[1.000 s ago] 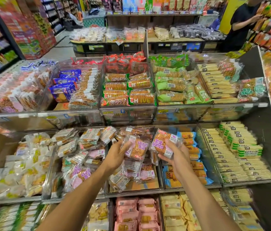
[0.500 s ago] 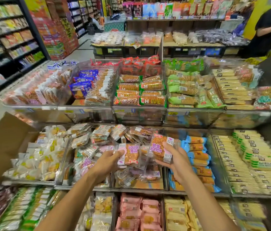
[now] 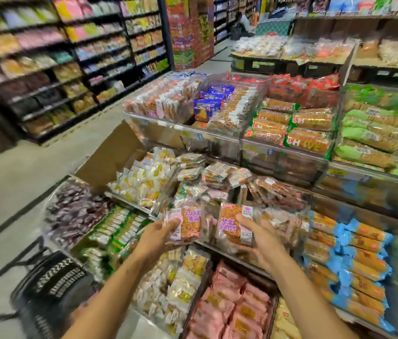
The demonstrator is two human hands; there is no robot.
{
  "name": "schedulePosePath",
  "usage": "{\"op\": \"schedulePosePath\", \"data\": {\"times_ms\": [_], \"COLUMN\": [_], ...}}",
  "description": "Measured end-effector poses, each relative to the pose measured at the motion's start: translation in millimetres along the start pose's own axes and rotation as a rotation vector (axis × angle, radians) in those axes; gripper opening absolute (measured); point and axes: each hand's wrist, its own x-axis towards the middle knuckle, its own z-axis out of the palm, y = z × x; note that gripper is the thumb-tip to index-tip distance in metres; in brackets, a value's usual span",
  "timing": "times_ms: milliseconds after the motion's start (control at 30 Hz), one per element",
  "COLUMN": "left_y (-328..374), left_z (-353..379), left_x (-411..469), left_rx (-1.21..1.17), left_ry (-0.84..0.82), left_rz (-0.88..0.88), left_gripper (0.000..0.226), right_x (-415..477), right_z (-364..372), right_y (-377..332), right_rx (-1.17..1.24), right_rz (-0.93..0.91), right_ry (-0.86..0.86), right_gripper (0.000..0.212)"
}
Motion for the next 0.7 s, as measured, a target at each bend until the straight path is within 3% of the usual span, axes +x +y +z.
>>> {"op": "schedulePosePath", "data": {"times_ms": [167, 267, 500, 533, 633, 700], "left_y": [-23, -34, -59, -64, -78, -90], "left_z": [-63, -106, -213, -230, -278, -308], "left_x": [-41, -63, -113, -120, -142, -155], "left_rx": [-0.093, -0.156, -0.286, -0.289, -0.312, -0.335], "left_ry": [0.196, 0.251, 0.338, 0.353, 0.408, 0.444], "left_rz": [-0.016, -0.009, 0.025, 0.036, 0.057, 0.062], "left_gripper": [0.027, 0.031, 0.035, 0.034, 0.035, 0.036], "right_x": [0, 1, -15, -19, -25, -28], "right_z": [63, 110, 234, 254, 307, 339], "right_y": [20, 36, 74, 82, 110, 128], "right_rx": [-0.096, -0.162, -0.251, -0.271, -0.28, -0.296], "right_rz": [0.065, 0.08, 0.146, 0.147, 0.178, 0.187], "right_ry": [-0.169, -0.228, -0.42, -0.45, -0.502, -0.534], "right_gripper": [0.042, 0.065, 0.051, 0.053, 0.089, 0.095]}}
